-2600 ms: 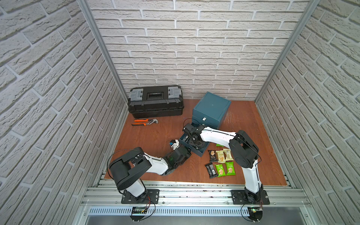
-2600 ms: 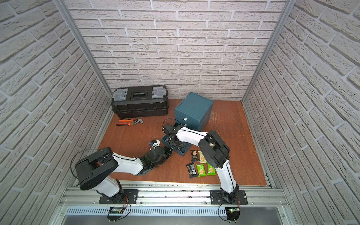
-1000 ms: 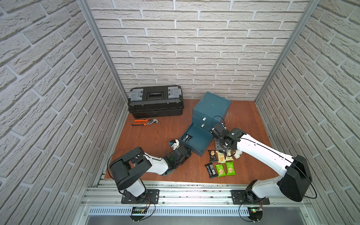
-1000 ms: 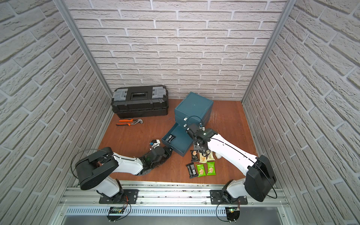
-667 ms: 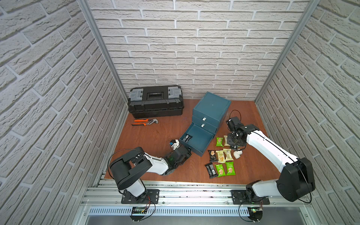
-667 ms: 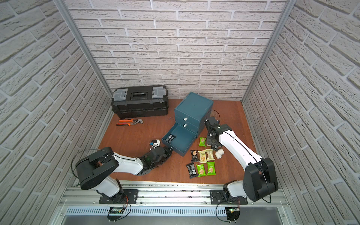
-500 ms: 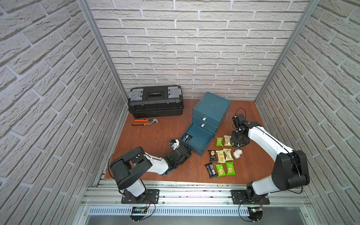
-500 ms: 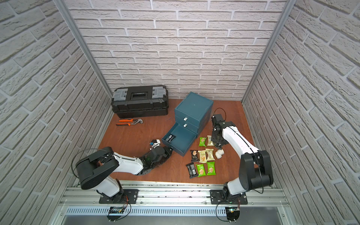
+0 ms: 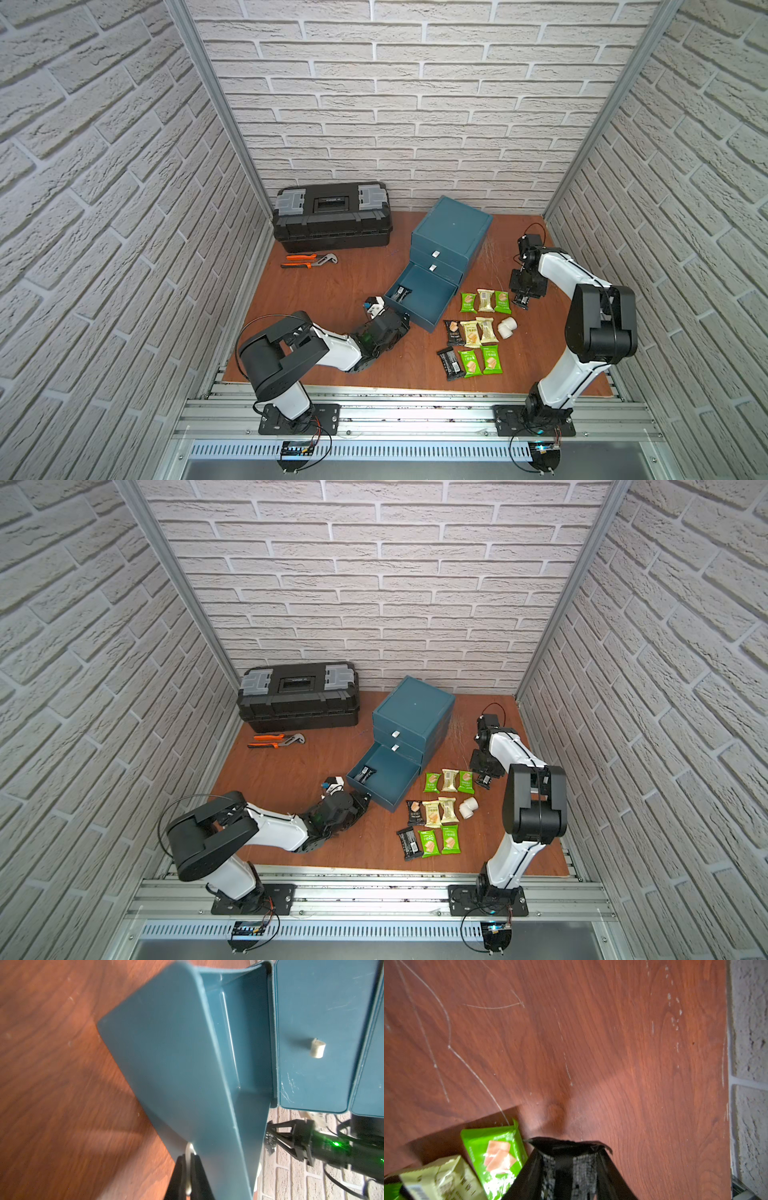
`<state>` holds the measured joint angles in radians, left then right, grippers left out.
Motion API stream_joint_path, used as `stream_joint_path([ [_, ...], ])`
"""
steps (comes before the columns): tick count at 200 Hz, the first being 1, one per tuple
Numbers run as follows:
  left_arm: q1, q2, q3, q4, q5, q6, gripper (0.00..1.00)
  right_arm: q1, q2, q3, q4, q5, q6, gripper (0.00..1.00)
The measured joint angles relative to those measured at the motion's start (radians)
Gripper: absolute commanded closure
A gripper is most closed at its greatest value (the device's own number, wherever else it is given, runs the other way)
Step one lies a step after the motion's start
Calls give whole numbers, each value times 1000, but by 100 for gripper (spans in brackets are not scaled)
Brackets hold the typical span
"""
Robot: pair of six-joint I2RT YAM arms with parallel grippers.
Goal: Take the cookies out of the drawer
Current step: Place the cookie at the center of the board.
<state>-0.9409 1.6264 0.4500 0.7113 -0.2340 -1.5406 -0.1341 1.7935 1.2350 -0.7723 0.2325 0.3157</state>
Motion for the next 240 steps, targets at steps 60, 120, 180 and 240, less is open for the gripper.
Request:
stream_joint_path([
  [60, 0, 0, 0, -1, 0, 0, 100, -16, 70, 21, 41, 5, -92, 64],
  [120, 0, 0, 0, -1, 0, 0, 100, -21, 113, 29, 71, -15, -141, 48],
  [180, 0, 0, 0, -1, 0, 2, 100, -21, 2, 0, 73, -37, -140, 37],
  [240, 0, -2, 0, -3, 0, 3, 100, 67, -418, -34, 72, -132, -101, 39],
])
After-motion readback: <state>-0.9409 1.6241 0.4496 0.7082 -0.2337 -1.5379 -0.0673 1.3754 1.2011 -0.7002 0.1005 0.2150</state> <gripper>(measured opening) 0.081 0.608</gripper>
